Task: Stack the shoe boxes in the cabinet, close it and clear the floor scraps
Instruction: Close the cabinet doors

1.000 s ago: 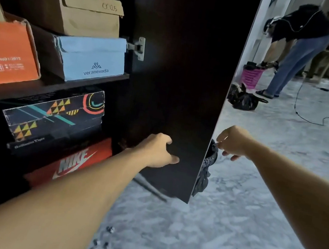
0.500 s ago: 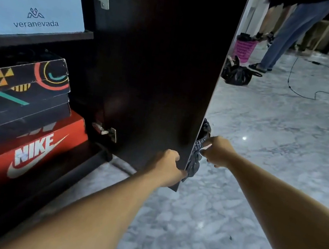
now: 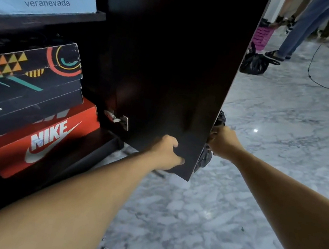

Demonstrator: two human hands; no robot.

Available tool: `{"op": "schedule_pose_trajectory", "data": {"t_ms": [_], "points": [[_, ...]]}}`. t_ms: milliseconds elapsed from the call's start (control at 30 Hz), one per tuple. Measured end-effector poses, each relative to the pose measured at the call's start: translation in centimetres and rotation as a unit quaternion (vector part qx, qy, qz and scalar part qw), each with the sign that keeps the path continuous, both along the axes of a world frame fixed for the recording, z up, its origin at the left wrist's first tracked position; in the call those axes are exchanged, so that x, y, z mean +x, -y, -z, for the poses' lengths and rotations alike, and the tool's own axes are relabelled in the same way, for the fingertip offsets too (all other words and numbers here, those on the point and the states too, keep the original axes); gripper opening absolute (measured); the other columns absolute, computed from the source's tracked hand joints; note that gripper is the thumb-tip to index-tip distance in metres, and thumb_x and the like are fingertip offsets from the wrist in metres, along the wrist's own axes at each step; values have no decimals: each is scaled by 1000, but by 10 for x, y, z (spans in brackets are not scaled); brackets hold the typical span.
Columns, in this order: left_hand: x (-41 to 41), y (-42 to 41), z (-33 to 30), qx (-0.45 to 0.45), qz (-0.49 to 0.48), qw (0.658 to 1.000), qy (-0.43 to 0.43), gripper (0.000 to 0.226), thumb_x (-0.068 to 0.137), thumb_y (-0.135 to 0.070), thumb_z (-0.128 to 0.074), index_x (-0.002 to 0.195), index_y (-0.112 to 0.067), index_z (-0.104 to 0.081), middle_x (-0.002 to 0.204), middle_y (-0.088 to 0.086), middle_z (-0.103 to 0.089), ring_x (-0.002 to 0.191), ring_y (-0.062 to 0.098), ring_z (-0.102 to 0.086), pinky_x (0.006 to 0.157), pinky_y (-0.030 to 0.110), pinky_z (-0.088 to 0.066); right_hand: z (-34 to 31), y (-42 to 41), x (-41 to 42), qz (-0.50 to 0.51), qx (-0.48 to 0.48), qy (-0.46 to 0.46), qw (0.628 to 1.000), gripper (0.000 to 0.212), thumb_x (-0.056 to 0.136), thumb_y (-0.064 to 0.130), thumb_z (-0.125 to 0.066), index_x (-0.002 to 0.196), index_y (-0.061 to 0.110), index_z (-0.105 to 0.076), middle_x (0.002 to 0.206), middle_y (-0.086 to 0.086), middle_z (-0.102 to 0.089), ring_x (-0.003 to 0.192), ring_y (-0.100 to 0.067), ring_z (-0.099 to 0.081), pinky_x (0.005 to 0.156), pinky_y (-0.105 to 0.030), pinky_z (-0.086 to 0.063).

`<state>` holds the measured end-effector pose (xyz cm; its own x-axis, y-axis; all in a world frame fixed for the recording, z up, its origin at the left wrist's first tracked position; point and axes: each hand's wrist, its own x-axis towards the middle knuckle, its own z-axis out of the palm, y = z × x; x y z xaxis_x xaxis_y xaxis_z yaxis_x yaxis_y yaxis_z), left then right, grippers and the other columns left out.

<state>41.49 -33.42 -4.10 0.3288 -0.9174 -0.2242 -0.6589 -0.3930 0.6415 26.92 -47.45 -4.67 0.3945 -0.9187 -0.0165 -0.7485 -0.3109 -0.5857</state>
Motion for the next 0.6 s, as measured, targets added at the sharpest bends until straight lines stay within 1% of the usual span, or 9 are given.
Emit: {"op": "schedule_pose_trajectory", "data": {"t_ms": [100,167,200,267,333,400,467,533,600], "points": [[10,-11,-11,-4,-7,1000,5,63,77,-37,-77,132,-16,-55,130,4,-57,112,19,-57,88,23,-42,-10,-3,-1,15,17,51,998,28,68,1,-42,73,8,-69,77,-18,-70,77,-38,-68,67,-50,-59],[17,-20,-21,-11,-12,1000,8,62,77,-37,-77,132,-17,-55,127,3,-59,107,18,-59,89,25,-44,-28,-10,-2,20,6,96,995,19,67,1,-48,68,5,-66,69,-14,-67,67,-30,-65,63,-41,-58],[20,-26,-27,-15,-14,1000,13,63,77,-38,-77,132,-17,-55,127,3,-59,108,18,-59,92,27,-46,-40,-14,-3,22,3,118,993,14,64,3,-52,67,5,-65,64,-11,-61,63,-25,-59,59,-36,-54],[27,-38,-44,-30,-19,999,24,64,77,-39,-77,133,-18,-55,129,3,-58,111,19,-58,92,27,-45,-71,-25,-5,16,8,164,986,18,59,4,-56,73,4,-68,66,-11,-59,63,-21,-54,58,-41,-51],[34,-52,-64,-52,-29,998,37,63,77,-39,-76,133,-18,-55,128,3,-59,107,18,-59,88,26,-45,-103,-32,-5,7,7,215,977,23,60,2,-63,82,4,-71,74,-14,-65,68,-24,-59,66,-47,-55],[39,-66,-86,-73,-34,995,53,62,78,-39,-77,132,-17,-56,125,4,-62,104,18,-60,90,28,-48,-136,-38,-2,7,-13,245,969,21,68,4,-71,88,11,-72,86,-11,-70,78,-25,-65,75,-44,-56],[38,-76,-110,-92,-36,993,70,61,77,-40,-77,130,-18,-57,127,4,-61,108,20,-60,93,33,-50,-169,-40,0,13,-45,270,962,23,73,13,-74,95,18,-73,93,-6,-73,86,-23,-70,81,-41,-58],[32,-84,-137,-113,-36,990,71,60,78,-40,-76,130,-18,-55,130,3,-58,112,21,-59,93,34,-51,-204,-42,3,13,-72,294,953,24,75,21,-75,99,18,-72,92,-5,-74,86,-23,-71,80,-42,-59],[23,-86,-163,-143,-30,987,73,60,81,-40,-73,134,-20,-52,135,0,-55,116,20,-57,89,29,-49,-241,-47,4,17,-93,309,946,27,82,27,-72,106,14,-70,92,-7,-73,83,-25,-71,77,-42,-60]]}}
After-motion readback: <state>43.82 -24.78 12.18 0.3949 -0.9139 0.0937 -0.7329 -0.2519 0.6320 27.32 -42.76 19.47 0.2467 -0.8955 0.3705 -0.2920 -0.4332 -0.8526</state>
